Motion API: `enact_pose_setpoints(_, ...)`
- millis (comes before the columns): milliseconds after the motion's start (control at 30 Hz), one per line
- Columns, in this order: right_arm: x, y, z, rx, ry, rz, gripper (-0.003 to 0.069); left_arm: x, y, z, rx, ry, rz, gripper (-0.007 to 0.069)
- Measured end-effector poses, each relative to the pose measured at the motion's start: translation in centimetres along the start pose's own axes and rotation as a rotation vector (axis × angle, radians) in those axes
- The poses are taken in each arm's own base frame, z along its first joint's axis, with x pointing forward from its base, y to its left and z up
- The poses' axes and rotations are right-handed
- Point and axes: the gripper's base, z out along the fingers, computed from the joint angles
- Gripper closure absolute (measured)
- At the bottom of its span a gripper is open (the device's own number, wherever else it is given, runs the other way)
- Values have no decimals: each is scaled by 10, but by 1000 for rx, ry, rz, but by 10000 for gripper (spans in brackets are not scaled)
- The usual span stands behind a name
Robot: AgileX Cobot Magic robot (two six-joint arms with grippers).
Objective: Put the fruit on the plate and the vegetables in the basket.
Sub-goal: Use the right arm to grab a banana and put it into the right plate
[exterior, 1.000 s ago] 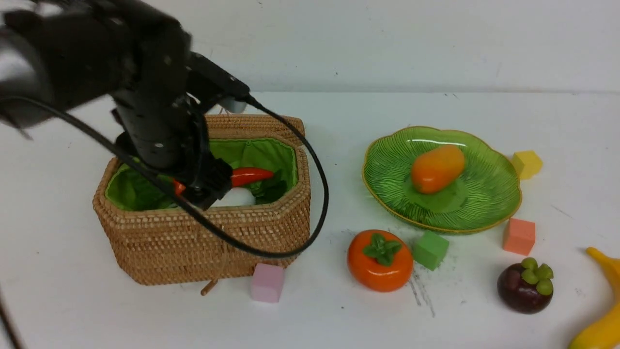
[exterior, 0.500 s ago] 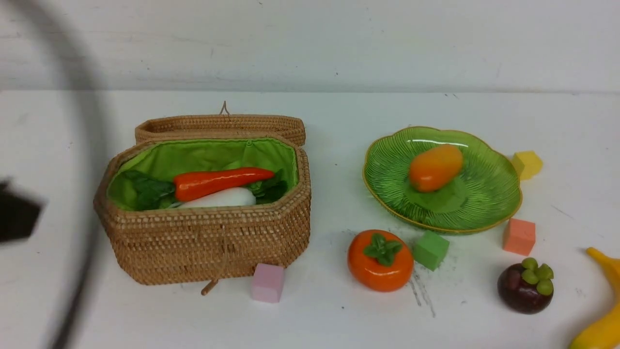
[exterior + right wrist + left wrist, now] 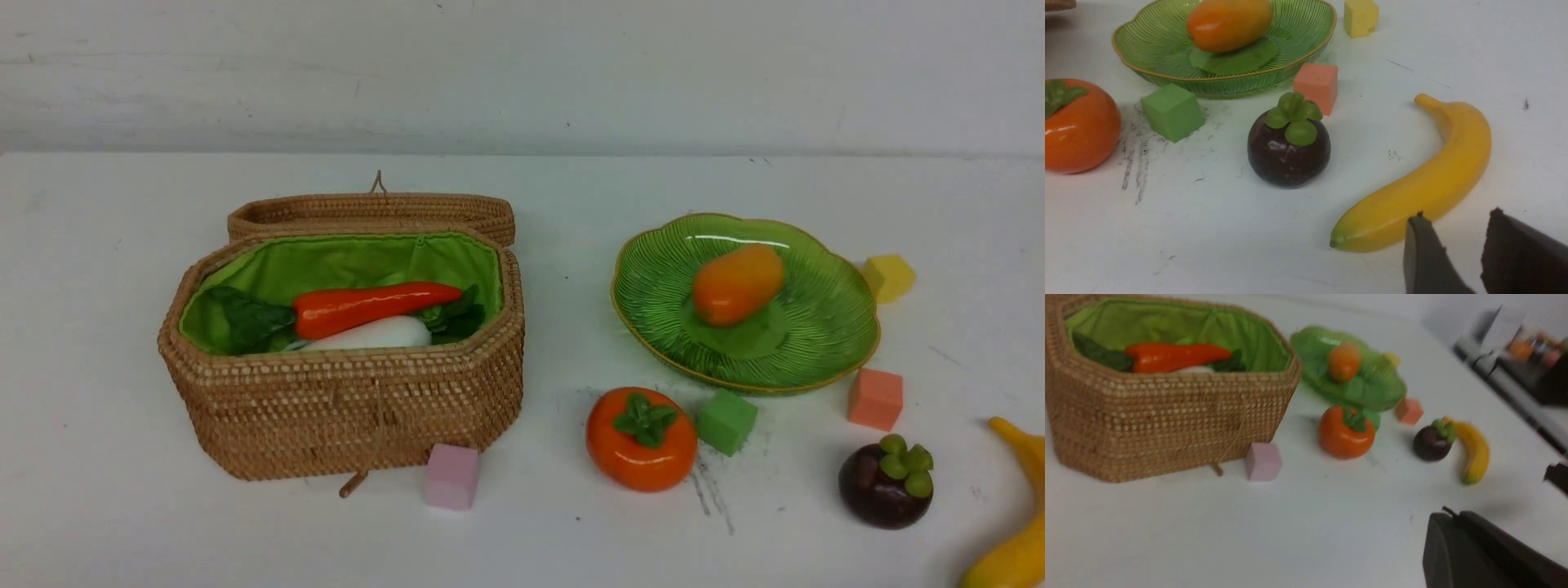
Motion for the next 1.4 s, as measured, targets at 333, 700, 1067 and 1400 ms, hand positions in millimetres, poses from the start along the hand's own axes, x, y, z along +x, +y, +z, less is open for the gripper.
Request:
enact_pose_setpoints(333, 0, 0, 0, 0, 0, 0, 417, 1, -1, 2, 22, -16, -32, 638)
enact_pose_setpoints(700, 0, 0, 0, 0, 0, 0, 417, -3, 3, 2, -13, -58, 11, 638)
enact_pose_setpoints(1067, 0, 0, 0, 0, 0, 0, 417, 7, 34, 26, -285, -195, 105, 637)
enact_pose_setpoints(1400, 0, 0, 0, 0, 0, 0, 417, 81, 91, 61, -619, -110, 45, 637)
